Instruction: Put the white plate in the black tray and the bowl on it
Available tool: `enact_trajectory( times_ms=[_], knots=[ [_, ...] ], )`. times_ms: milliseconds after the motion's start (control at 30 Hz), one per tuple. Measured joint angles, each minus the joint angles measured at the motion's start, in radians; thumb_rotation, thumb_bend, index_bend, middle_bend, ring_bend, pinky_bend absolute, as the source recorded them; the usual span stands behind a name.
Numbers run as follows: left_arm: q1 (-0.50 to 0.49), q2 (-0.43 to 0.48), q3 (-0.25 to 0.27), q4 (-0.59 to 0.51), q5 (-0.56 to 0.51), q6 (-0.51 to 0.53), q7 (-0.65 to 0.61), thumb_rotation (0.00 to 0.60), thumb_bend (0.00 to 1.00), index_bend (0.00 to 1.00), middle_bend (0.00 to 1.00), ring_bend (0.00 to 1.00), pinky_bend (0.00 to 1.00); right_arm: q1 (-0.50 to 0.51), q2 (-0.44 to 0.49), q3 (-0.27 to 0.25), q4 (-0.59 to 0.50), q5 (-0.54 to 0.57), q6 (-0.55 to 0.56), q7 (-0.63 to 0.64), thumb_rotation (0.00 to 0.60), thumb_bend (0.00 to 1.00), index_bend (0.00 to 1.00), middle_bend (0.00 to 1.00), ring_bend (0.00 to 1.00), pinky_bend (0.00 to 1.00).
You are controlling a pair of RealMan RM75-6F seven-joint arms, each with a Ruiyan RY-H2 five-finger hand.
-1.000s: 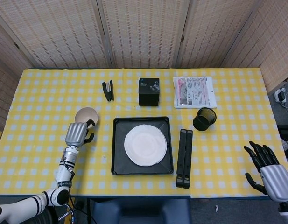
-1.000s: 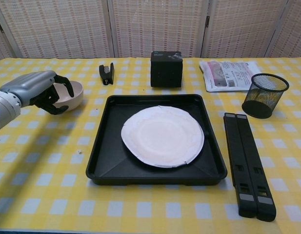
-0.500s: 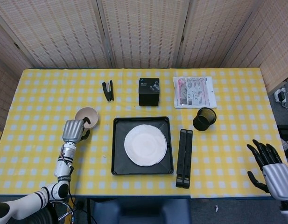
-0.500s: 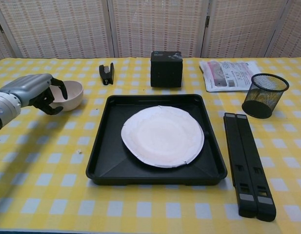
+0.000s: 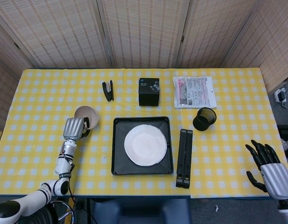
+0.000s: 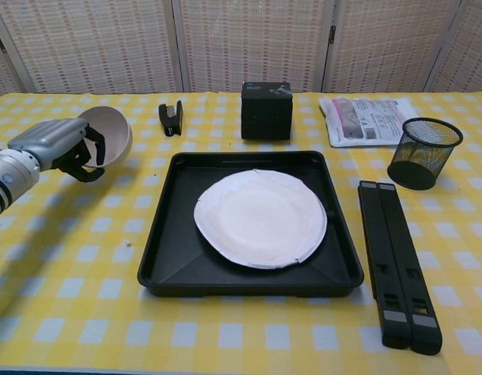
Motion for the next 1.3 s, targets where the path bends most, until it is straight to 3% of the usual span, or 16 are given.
enact_trajectory(
  times_ms=[167,367,567,900,1100,1300],
  knots=[
    [0.006,0.003,0.018,0.001,0.04,0.027,-0.036,0.6,0.49,0.68,1.0,1.0,1.0,-0.002,-0.001,-0.002,-0.001,-0.009,0.007,-0.002,0.6,0.43,0.0,0.0,0.0,0.0],
    [0.021,0.034,0.026,-0.078,0.059,0.061,-0.021,0.6,0.49,0.68,1.0,1.0,1.0,0.002,0.0,-0.004,0.001,-0.016,0.003,0.004,0.6,0.43,0.0,0.0,0.0,0.0],
    [0.048,0.111,0.033,-0.281,0.065,0.086,0.011,0.6,0.49,0.68,1.0,1.0,1.0,0.002,0.003,-0.014,-0.001,-0.043,0.009,0.01,0.6,0.43,0.0,0.0,0.0,0.0],
    [0.07,0.273,0.047,-0.782,0.027,0.09,0.186,0.6,0.49,0.68,1.0,1.0,1.0,-0.009,0.014,-0.041,0.006,-0.107,0.049,0.043,0.6,0.43,0.0,0.0,0.0,0.0],
    [0.047,0.298,0.053,-0.937,-0.026,0.089,0.371,0.6,0.49,0.68,1.0,1.0,1.0,-0.021,0.024,-0.054,0.019,-0.143,0.09,0.079,0.6,0.43,0.0,0.0,0.0,0.0],
    [-0.003,0.243,0.055,-0.981,-0.087,0.084,0.48,0.6,0.49,0.68,1.0,1.0,1.0,-0.024,0.027,-0.063,0.027,-0.157,0.095,0.089,0.6,0.43,0.0,0.0,0.0,0.0]
  ],
)
